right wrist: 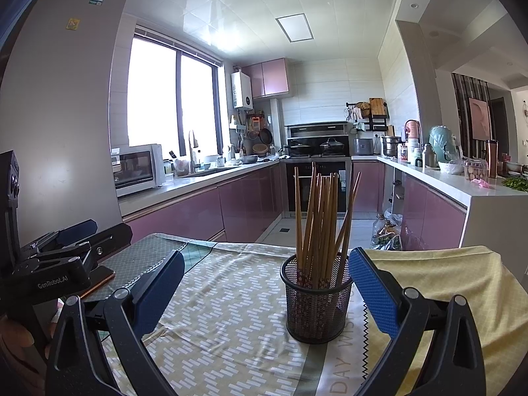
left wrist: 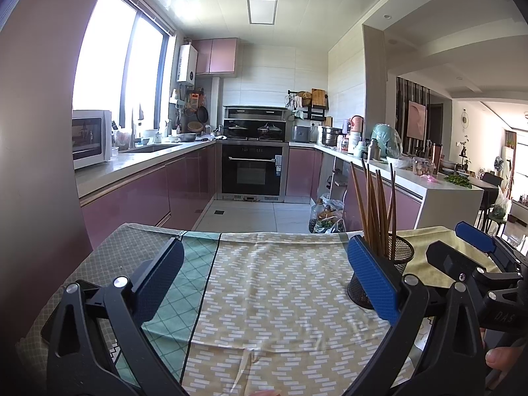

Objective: Organize utensils

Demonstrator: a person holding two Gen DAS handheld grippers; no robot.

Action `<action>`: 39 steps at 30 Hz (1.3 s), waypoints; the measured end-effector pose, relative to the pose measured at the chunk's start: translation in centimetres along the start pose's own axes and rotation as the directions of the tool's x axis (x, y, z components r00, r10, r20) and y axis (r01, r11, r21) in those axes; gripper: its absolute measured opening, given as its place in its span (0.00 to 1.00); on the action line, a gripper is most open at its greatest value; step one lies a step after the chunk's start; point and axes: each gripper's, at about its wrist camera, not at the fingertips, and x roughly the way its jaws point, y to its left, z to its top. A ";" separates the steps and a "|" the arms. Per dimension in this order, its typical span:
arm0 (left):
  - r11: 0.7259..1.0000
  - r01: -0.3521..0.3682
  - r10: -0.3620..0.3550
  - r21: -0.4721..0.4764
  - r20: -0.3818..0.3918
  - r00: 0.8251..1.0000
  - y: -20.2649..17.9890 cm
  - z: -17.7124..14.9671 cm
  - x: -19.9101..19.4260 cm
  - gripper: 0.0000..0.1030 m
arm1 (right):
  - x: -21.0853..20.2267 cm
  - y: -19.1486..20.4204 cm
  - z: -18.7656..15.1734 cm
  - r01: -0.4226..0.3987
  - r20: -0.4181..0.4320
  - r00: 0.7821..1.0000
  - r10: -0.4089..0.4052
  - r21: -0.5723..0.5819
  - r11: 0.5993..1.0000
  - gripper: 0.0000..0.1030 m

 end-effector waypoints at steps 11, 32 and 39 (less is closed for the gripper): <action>1.000 0.000 0.000 0.000 0.000 1.000 0.0 0.0 0.0 0.95 | 0.0 0.0 0.0 0.000 0.001 1.000 0.000 0.001 1.000 0.93; 1.000 -0.001 0.001 0.002 -0.002 1.000 0.0 0.1 0.0 0.95 | 0.2 -0.2 -0.3 0.000 -0.005 1.000 0.000 0.009 1.000 0.93; 1.000 0.002 -0.002 0.003 -0.005 1.000 -0.1 0.0 0.0 0.95 | 0.3 -0.2 -0.4 0.001 -0.009 1.000 -0.001 0.009 1.000 0.93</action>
